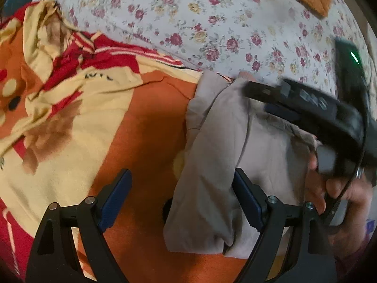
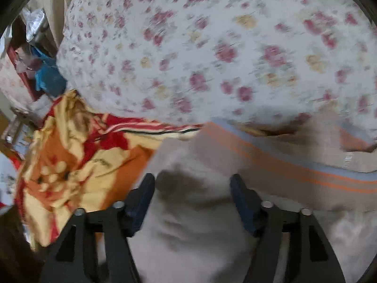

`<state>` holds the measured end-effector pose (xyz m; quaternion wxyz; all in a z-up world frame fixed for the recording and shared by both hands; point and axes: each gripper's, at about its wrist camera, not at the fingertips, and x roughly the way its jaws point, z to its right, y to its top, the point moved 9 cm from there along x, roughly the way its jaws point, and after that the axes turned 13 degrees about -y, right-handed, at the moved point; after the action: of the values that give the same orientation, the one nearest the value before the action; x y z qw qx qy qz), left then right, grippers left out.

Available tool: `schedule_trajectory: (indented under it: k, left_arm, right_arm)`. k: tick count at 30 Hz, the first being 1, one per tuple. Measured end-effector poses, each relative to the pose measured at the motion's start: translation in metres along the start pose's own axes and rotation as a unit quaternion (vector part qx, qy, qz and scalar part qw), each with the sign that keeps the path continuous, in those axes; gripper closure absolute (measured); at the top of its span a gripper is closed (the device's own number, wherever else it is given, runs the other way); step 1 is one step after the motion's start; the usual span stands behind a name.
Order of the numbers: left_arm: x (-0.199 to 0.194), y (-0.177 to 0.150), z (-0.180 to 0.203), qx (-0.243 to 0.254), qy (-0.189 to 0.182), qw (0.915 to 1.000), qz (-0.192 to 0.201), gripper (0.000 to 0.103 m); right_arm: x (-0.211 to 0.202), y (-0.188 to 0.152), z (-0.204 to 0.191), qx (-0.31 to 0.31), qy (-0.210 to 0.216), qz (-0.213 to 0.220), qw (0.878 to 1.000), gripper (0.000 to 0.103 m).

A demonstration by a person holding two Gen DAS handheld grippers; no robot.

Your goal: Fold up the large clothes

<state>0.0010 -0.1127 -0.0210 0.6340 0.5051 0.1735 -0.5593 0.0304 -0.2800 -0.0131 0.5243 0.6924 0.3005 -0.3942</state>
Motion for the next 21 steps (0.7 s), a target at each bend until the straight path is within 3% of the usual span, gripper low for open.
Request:
schedule_trajectory:
  k: [3,5,6,11,17,20,21]
  left_arm:
    - [-0.001,-0.001,-0.003,0.004,0.004,1.0,-0.002,0.017]
    - [-0.003,0.0,-0.005,-0.003,-0.003,1.0,-0.003,0.017]
    - [-0.005,0.0,-0.007,-0.007,-0.005,1.0,-0.003,0.017]
    - [-0.012,0.006,-0.005,-0.002,-0.011,0.9999,0.006,0.017]
    - [-0.011,0.012,-0.013,-0.019,-0.02,0.9996,0.01,0.017]
    - [-0.011,0.014,-0.011,-0.028,-0.037,0.9988,0.017,0.017]
    - [-0.011,0.014,-0.009,-0.029,-0.043,0.9985,0.018,0.017]
  right_arm:
    - [0.027,-0.005,-0.018,-0.025,-0.011,-0.044,0.999,0.035]
    - [0.04,-0.01,-0.022,-0.061,-0.06,-0.038,0.996,0.075]
    - [0.04,-0.009,-0.023,-0.073,-0.067,-0.029,0.995,0.1]
    - [0.026,0.004,-0.04,-0.058,-0.024,0.002,0.998,0.103]
    - [0.053,-0.004,-0.048,-0.084,-0.031,-0.025,0.996,0.103]
    - [0.019,-0.002,-0.035,-0.06,0.01,-0.015,0.998,0.088]
    - [0.005,-0.003,-0.03,-0.053,0.022,-0.01,0.998,0.068]
